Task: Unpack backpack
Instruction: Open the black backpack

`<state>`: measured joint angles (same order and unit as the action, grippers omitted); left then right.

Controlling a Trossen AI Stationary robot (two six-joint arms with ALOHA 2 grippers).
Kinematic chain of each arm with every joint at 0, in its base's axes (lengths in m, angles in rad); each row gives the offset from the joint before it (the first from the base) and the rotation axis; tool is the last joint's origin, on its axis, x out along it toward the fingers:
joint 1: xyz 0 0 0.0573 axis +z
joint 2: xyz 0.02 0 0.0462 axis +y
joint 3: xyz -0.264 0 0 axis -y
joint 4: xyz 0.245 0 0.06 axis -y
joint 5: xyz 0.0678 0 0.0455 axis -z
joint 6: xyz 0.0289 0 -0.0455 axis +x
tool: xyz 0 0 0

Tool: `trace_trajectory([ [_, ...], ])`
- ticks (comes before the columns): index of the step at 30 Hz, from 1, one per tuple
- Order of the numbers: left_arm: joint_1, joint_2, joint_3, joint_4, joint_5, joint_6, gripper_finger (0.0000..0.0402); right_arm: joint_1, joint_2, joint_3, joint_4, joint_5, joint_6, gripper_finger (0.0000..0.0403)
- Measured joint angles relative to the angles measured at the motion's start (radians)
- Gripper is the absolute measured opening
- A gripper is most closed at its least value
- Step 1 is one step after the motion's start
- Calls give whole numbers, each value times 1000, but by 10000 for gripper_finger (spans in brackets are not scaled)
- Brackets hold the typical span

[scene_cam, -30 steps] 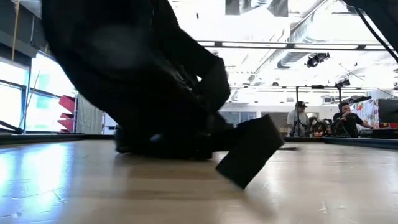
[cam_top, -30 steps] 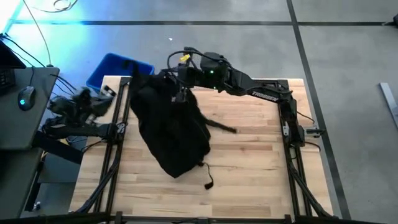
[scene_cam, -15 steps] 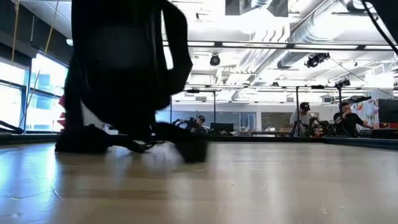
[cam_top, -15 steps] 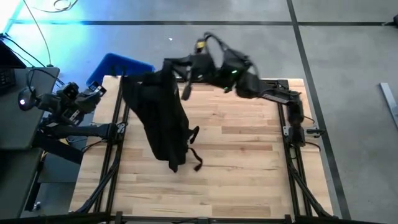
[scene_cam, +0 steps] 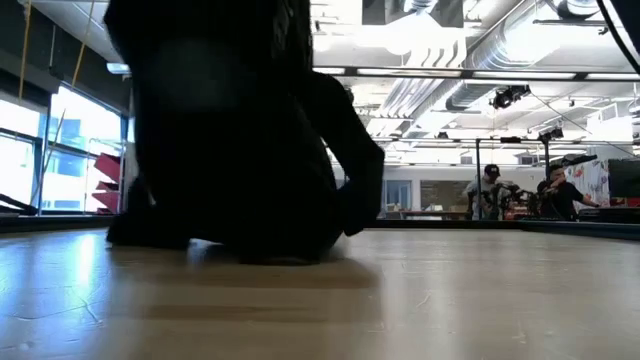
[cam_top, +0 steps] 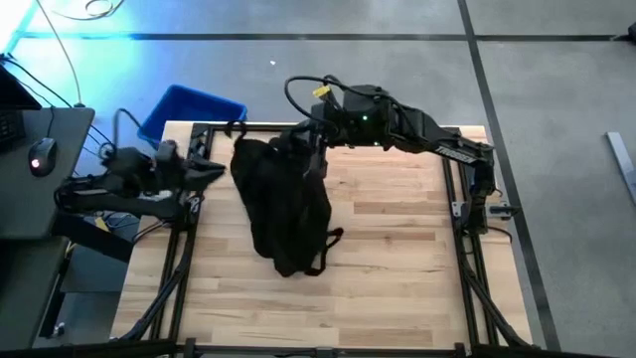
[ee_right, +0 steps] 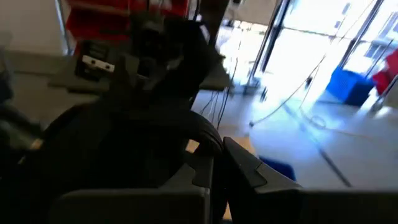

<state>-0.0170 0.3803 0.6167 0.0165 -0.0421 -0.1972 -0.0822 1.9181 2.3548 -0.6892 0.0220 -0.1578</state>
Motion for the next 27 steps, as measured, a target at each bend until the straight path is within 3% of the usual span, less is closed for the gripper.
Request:
trace_trajectory([
  [4,0,79,17,-36,6,74,82,0,0,0,-27,-22,5,0],
  [7,0,122,81,-157,-37,187,107,0,-7,0,-41,-23,20,0],
  [13,0,229,310,-505,-267,479,141,0,-14,-1,-55,-24,50,0],
  [17,10,325,382,-578,-416,669,155,2,-15,-1,-55,-25,54,0],
  [21,54,416,394,-589,-434,813,169,10,-15,-1,-55,-31,57,0],
  [27,122,530,401,-668,-406,899,179,25,-16,-1,-56,-30,75,0],
])
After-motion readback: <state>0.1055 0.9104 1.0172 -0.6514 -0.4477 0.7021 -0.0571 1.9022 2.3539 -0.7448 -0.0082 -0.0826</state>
